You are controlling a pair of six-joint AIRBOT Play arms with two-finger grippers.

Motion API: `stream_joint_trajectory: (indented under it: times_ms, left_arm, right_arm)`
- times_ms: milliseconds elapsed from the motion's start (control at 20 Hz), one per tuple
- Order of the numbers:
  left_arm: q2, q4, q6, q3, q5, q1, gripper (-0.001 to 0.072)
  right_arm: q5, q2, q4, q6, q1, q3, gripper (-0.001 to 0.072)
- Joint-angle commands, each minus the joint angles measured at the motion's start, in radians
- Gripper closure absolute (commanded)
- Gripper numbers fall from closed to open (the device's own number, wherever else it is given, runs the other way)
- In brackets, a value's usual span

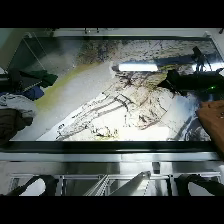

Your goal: Fold the shirts.

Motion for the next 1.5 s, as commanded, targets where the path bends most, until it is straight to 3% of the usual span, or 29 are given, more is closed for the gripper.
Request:
stream_joint_trajectory:
  times_ms: [0, 550, 900, 950, 1050, 1300, 1450]
  left_arm:
    - [0.001, 0.000, 0.000, 0.000, 0.000, 0.000, 0.0691]
    - [0.001, -0.001, 0.000, 0.000, -0.001, -0.001, 0.0691]
    - [0.001, 0.000, -0.012, 0.000, -0.105, -0.013, 0.0691]
    - [0.001, 0.001, -0.020, 0.001, -0.142, -0.019, 0.0612]
    - [-0.001, 0.036, -0.020, 0.014, -0.217, -0.028, 0.0003]
    - [-0.156, 0.407, -0.066, 0.334, -0.192, -0.033, -0.0007]
    - [-0.297, 0.519, -0.108, 0.551, -0.192, -0.031, -0.0007]
  right_arm:
    - [0.000, 0.000, 0.000, 0.000, 0.001, 0.001, 0.0692]
    - [0.000, 0.000, 0.000, 0.000, 0.001, 0.001, 0.0692]
    - [-0.002, -0.014, 0.046, 0.000, 0.001, 0.001, 0.0689]
    - [-0.009, -0.018, 0.070, 0.000, 0.002, 0.001, 0.0690]
    - [-0.019, -0.027, 0.124, 0.000, -0.002, 0.001, 0.0690]
    - [-0.035, -0.029, 0.131, -0.019, -0.001, 0.001, 0.0690]
    - [-0.037, -0.029, 0.131, -0.019, -0.001, 0.001, 0.0690]
